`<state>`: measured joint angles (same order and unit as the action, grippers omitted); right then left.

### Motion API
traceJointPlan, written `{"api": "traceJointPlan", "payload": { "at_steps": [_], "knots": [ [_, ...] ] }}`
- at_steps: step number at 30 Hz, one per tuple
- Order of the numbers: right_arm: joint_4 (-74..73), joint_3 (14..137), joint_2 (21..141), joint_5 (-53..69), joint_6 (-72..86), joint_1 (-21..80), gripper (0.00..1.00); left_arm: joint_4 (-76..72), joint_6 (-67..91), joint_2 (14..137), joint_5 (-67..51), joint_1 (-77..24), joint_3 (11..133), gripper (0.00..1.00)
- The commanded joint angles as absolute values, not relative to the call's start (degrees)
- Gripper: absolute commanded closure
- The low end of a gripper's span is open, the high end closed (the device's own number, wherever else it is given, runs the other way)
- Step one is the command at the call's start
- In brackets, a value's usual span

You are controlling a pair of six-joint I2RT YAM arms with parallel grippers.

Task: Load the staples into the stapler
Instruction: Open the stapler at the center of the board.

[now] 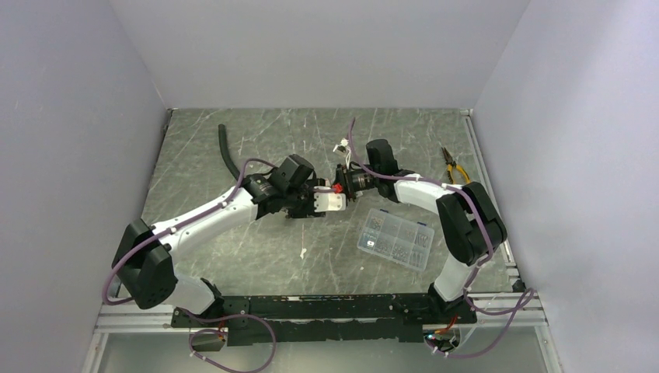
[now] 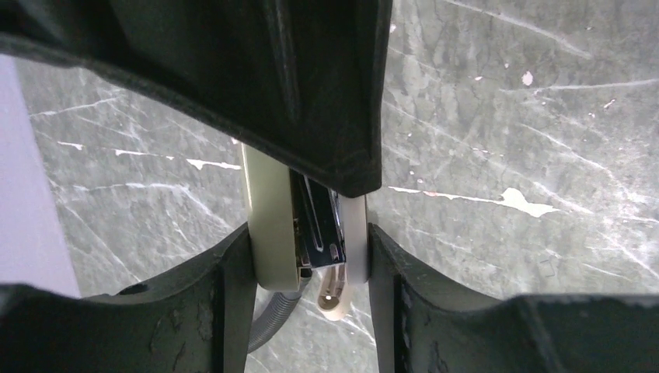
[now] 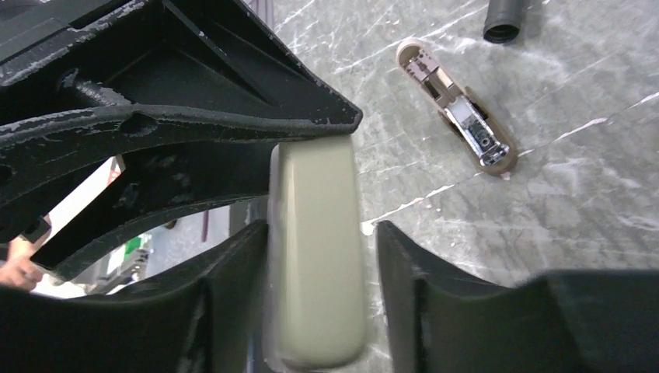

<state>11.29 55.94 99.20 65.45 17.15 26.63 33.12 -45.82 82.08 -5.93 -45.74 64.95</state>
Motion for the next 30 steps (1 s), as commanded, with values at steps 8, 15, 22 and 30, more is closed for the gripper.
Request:
{"api": "traceJointPlan", "payload": {
  "at_steps": [8, 15, 22, 30],
  "knots": [
    [17.0, 55.7, 94.1, 68.7, 17.1, 22.3, 1.00, 24.3, -43.7, 78.8, -5.8, -44.2, 64.1, 0.11],
    [5.6, 54.1, 83.3, 68.3, -1.4, 17.8, 1.00, 28.1, -34.2, 78.0, -26.9, -33.9, 70.0, 0.05],
    [11.9, 49.8, 74.6, 66.9, -0.4, 16.6, 1.00, 22.7, -24.5, 81.2, -51.2, -29.9, 70.4, 0.05],
    [15.2, 49.7, 73.4, 66.7, 2.4, 16.6, 1.00, 8.9, -11.2, 85.9, -65.6, -29.9, 68.7, 0.15]
  ]
}}
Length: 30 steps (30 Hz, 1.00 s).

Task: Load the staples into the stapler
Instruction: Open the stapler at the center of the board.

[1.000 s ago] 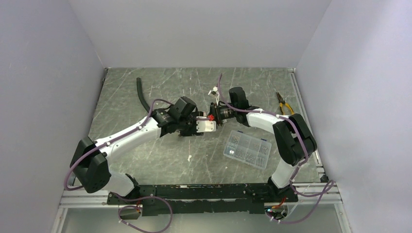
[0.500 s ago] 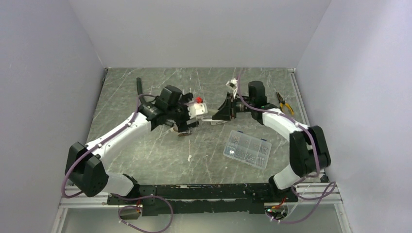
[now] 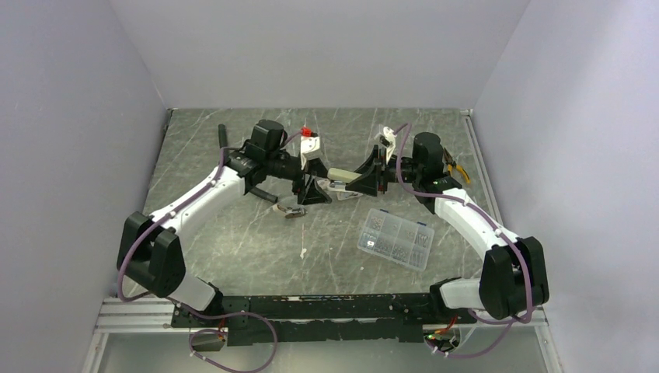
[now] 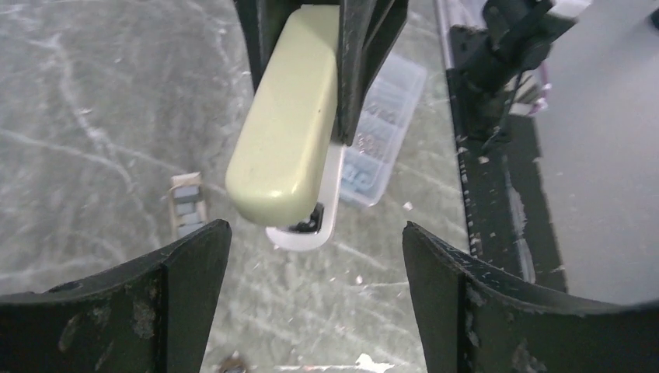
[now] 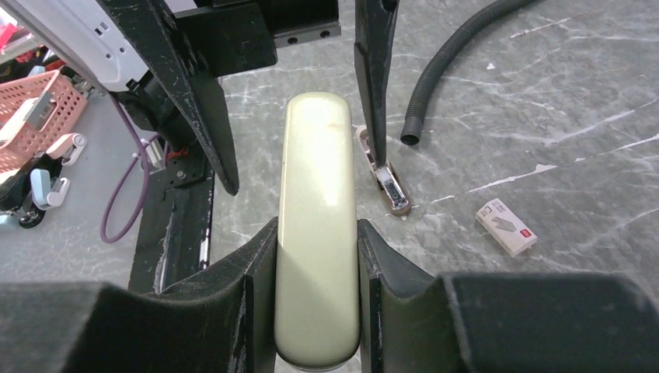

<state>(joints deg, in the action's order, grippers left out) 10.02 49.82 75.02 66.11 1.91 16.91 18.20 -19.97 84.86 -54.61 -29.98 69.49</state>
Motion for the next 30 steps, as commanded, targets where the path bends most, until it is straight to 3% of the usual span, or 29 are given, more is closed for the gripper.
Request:
{"api": "traceJointPlan", "payload": {
  "at_steps": [1, 11, 17, 19, 21, 23, 24, 26, 29, 30],
  "knots": [
    [15.2, 49.7, 73.3, 66.6, 2.5, 16.6, 1.00, 7.6, -10.2, 86.1, -66.0, -29.9, 68.4, 0.19],
    [19.2, 48.4, 73.8, 66.9, 5.5, 16.6, 1.00, 2.9, -7.8, 88.3, -67.9, -29.9, 66.3, 0.49],
    [19.8, 48.2, 73.7, 67.0, 5.8, 16.6, 1.00, 2.7, -7.6, 89.4, -68.7, -29.9, 66.5, 0.57],
    [20.4, 48.0, 73.8, 67.1, 6.3, 16.6, 1.00, 2.8, -7.5, 89.7, -69.0, -29.8, 66.4, 0.64],
    [20.8, 47.8, 73.7, 67.1, 6.6, 16.6, 1.00, 2.9, -7.6, 89.9, -69.3, -29.9, 66.2, 0.76],
    [20.0, 47.9, 73.6, 66.9, 5.7, 16.6, 1.00, 3.9, -8.6, 89.9, -69.0, -29.9, 66.3, 0.94],
    [18.9, 48.0, 73.4, 66.6, 4.4, 16.6, 1.00, 5.2, -9.9, 89.7, -68.4, -29.9, 66.6, 0.97],
    [15.4, 48.6, 73.2, 65.8, 0.9, 16.6, 0.90, 9.3, -14.2, 89.3, -66.7, -30.0, 67.2, 0.97],
    [10.6, 50.0, 72.7, 64.3, -3.8, 16.6, 0.57, 16.8, -21.9, 88.6, -62.6, -31.0, 68.1, 0.97],
    [8.9, 50.6, 72.7, 63.9, -4.8, 16.7, 0.52, 18.5, -24.1, 88.4, -61.0, -31.4, 68.3, 0.97]
  ]
}}
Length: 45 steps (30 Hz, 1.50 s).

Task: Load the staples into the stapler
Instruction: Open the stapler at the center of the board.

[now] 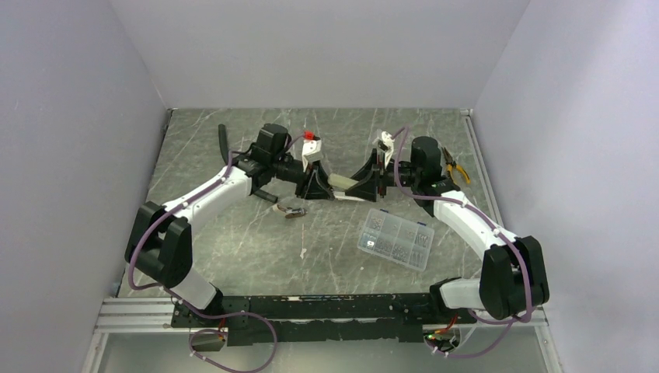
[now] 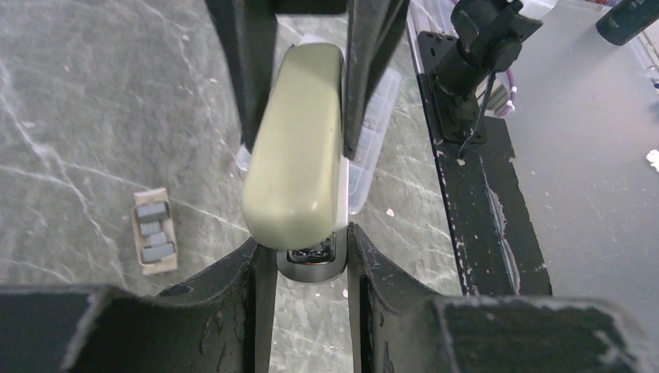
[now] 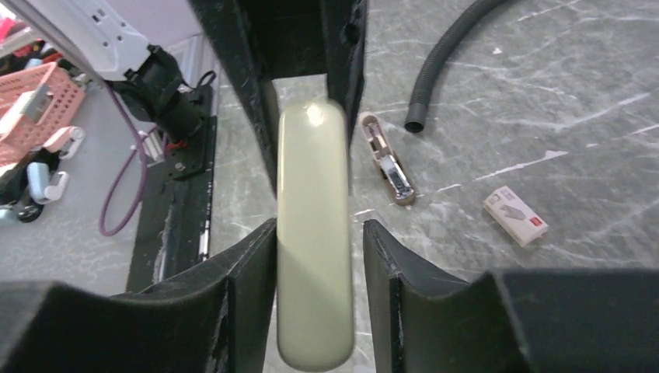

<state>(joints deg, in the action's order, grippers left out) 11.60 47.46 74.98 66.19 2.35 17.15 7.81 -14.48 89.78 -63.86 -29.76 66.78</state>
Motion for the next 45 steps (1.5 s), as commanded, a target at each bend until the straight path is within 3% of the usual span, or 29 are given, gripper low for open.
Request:
{"api": "traceJointPlan", "payload": {
  "at_steps": [1, 4, 8, 24, 32, 35, 39, 45],
  "knots": [
    [7.6, 51.3, 72.8, 63.5, -6.0, 16.7, 0.49, 19.9, -25.7, 88.4, -59.9, -31.9, 68.4, 0.97],
    [2.7, 53.9, 73.3, 62.1, -9.7, 17.9, 0.40, 23.1, -29.2, 88.6, -57.8, -33.5, 68.9, 0.97],
    [-2.9, 56.4, 74.3, 60.4, -14.0, 20.5, 0.35, 23.8, -30.5, 89.0, -56.8, -34.8, 69.1, 0.97],
    [-3.7, 54.4, 77.6, 62.1, -15.8, 24.2, 0.31, 22.8, -29.9, 89.7, -55.1, -35.2, 69.1, 0.97],
    [-2.4, 54.9, 80.9, 62.7, -14.0, 25.5, 0.35, 21.8, -29.3, 89.1, -55.4, -35.4, 68.5, 0.97],
    [-1.8, 55.1, 81.6, 63.1, -13.1, 25.6, 0.42, 21.9, -29.4, 89.1, -55.2, -35.4, 68.4, 0.97],
    [-0.6, 55.3, 81.5, 62.9, -11.4, 25.1, 0.68, 22.1, -30.4, 88.8, -54.3, -35.4, 67.7, 0.97],
    [-0.2, 53.4, 77.5, 62.6, -11.4, 21.2, 0.94, 21.1, -32.4, 88.0, -50.6, -34.3, 65.0, 0.97]
  ]
}}
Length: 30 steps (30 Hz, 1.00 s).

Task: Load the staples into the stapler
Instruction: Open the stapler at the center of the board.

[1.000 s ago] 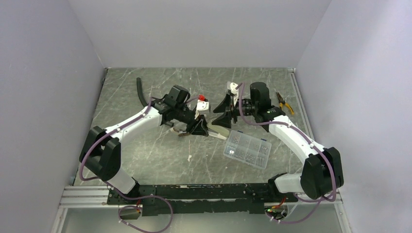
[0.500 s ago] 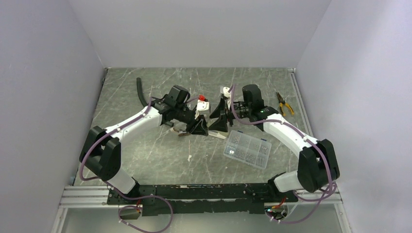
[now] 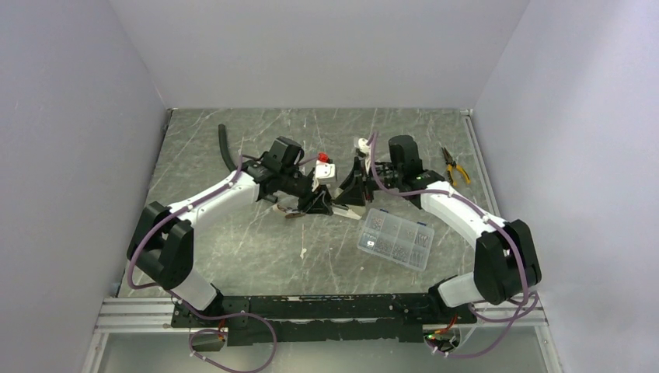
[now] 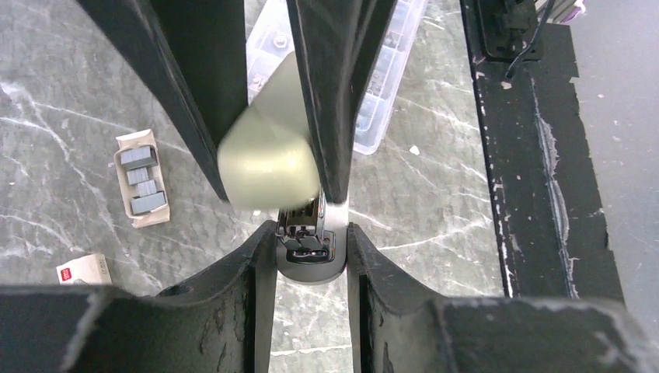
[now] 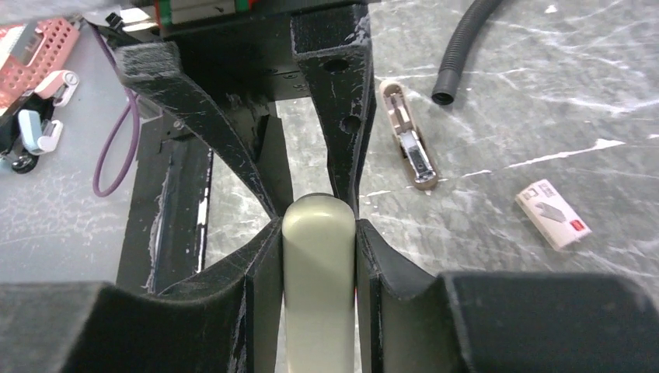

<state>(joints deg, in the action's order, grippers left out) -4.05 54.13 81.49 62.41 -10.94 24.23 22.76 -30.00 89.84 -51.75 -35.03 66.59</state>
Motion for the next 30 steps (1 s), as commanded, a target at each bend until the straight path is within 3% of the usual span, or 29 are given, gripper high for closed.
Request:
{"api": "traceJointPlan", "payload": {
  "at_steps": [1, 9, 19, 30],
  "knots": [
    [-0.3, 53.0, 76.7, 62.5, -12.1, 20.4, 0.97, 20.3, -32.2, 87.8, -50.1, -33.6, 64.4, 0.97],
    [-6.7, 50.2, 71.4, 59.1, -19.2, 14.4, 1.00, 9.8, -27.7, 86.0, -46.0, -27.2, 58.9, 0.97],
    [-6.8, 46.7, 69.3, 53.0, -17.3, 8.4, 1.00, -1.4, -22.8, 80.3, -43.8, -22.9, 51.4, 0.97],
    [1.3, 46.1, 70.8, 56.8, -8.7, 7.8, 1.00, -3.4, -25.2, 80.1, -45.9, -22.4, 49.2, 0.97]
  ]
}}
